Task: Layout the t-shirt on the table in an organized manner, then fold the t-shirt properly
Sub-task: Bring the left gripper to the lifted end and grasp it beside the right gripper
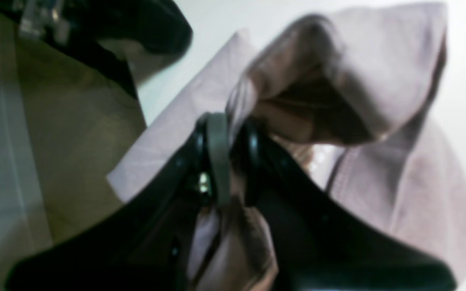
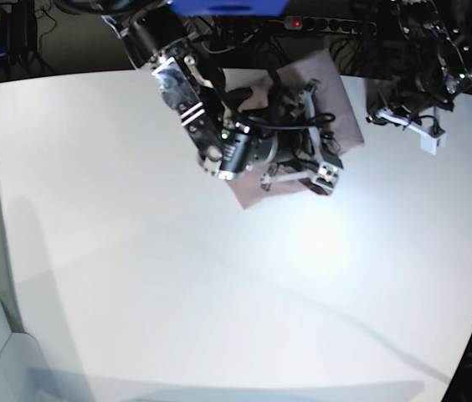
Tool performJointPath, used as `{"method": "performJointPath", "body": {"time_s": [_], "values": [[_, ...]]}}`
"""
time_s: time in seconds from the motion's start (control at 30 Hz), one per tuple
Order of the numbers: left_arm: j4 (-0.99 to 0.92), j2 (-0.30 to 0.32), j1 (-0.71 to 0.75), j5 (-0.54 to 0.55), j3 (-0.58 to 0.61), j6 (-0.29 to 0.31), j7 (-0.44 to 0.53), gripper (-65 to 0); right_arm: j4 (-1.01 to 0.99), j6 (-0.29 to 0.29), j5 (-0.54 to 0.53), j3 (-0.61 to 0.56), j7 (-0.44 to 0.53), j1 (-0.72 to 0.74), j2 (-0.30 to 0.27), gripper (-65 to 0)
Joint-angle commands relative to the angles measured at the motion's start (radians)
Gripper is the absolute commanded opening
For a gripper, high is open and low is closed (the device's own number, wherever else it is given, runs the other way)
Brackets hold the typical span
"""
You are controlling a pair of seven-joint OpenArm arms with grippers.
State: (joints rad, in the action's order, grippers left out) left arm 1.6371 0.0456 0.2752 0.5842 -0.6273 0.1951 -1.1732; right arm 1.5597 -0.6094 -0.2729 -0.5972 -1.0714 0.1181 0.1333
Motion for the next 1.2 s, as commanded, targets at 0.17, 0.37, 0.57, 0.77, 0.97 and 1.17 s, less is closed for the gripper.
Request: {"method": "performJointPath", "body": {"time_s": [0.17, 0.37, 0.57, 0.77, 0.97, 1.17], "values": [[0.002, -0.034, -0.026, -0.076, 0.031, -0.001, -0.023, -64.9, 0.021, -0.004, -0.021, 0.0, 0.023, 0.035, 0.016, -65.0], [-0.062, -0.056, -0.078, -0.085, 0.031, -0.001, -0.023, -64.9, 0.023, -0.004, -0.022, -0.005, 0.017, 0.056, 0.019, -65.0], [-0.102, -0.048, -0.098, -0.082, 0.031, 0.001, -0.023, -64.9, 0.055, -0.004, -0.022, -0.022, 0.017, 0.048, 0.024, -65.0], [-0.096, -0.046, -0.107, -0.08, 0.03, 0.001, -0.023, -64.9, 0.051, -0.004, -0.022, -0.034, 0.021, 0.048, 0.024, -65.0], [-0.097, -0.045, -0.112, -0.08, 0.03, 0.001, -0.023, -64.9, 0.035, -0.004, -0.022, -0.034, 0.024, 0.051, 0.024, -65.0], [-0.097, -0.045, -0.112, -0.08, 0.03, 0.001, -0.023, -64.9, -0.012, -0.004, -0.022, -0.034, 0.041, 0.053, 0.024, -65.0]]}}
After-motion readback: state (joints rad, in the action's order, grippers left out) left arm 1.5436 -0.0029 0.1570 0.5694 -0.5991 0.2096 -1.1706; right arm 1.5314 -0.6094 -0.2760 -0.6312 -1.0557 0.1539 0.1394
